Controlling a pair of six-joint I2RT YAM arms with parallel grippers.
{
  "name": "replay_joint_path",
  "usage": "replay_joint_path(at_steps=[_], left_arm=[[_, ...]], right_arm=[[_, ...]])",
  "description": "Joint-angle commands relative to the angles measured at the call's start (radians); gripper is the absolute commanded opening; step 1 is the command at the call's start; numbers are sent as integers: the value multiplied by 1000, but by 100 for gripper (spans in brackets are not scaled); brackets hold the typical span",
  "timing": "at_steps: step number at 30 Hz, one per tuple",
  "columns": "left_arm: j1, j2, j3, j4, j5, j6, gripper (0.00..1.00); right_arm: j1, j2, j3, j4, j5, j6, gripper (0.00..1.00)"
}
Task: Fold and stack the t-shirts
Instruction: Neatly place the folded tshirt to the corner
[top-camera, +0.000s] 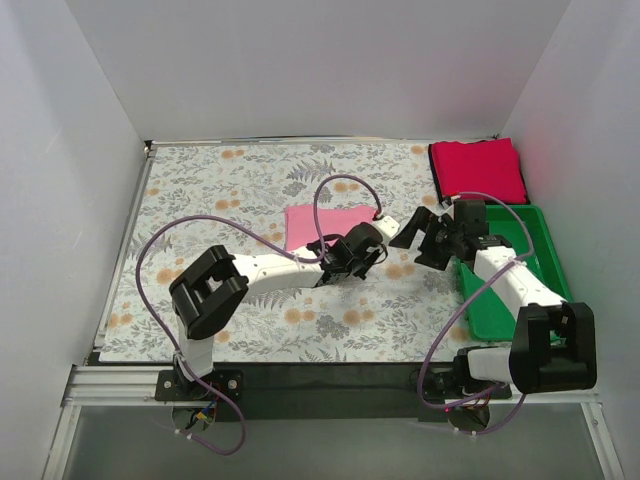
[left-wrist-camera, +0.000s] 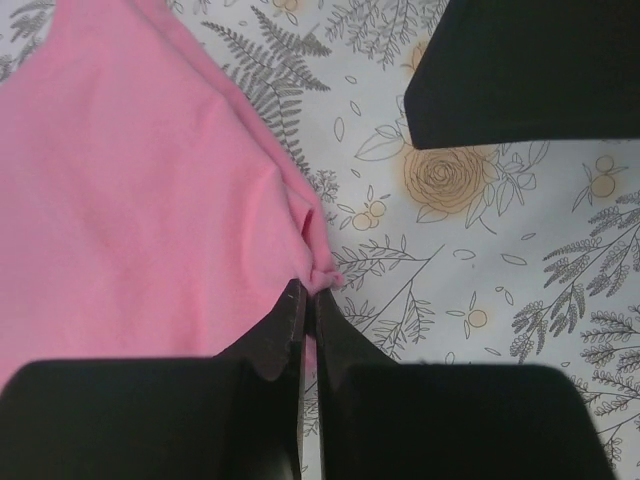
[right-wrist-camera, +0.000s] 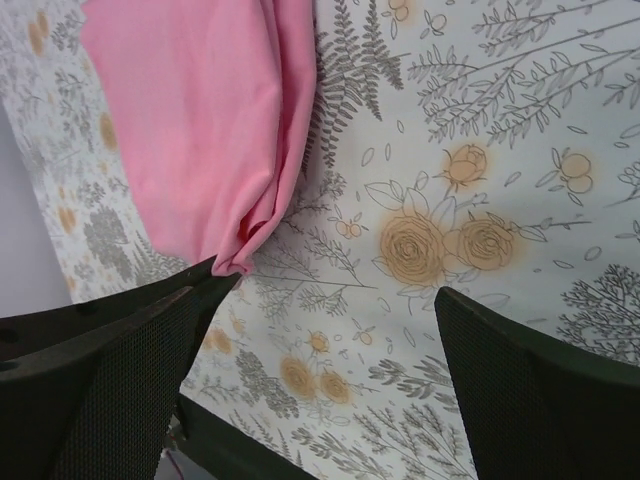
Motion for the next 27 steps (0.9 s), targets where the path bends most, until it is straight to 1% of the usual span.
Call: replay_joint_path(at_steps=[1,6,11,18,27], left_arm=[[13,-76,-15,7,6,-25,0],[14,-90,-18,4,-2,-44,0],[19,-89,-6,-3,-16,-59,0],[22,-109,-12,-3,4,-78,0],[25,-106,8,-3,12,-116,0]], right_arm=[[10,21,-25,186,-62,138,90],[53,122,-36,352,-54,248,88],[94,244,-24,450,-36,311,88],[159,386,6,524,-25,371,87],[226,518,76,539,-59,351,76]])
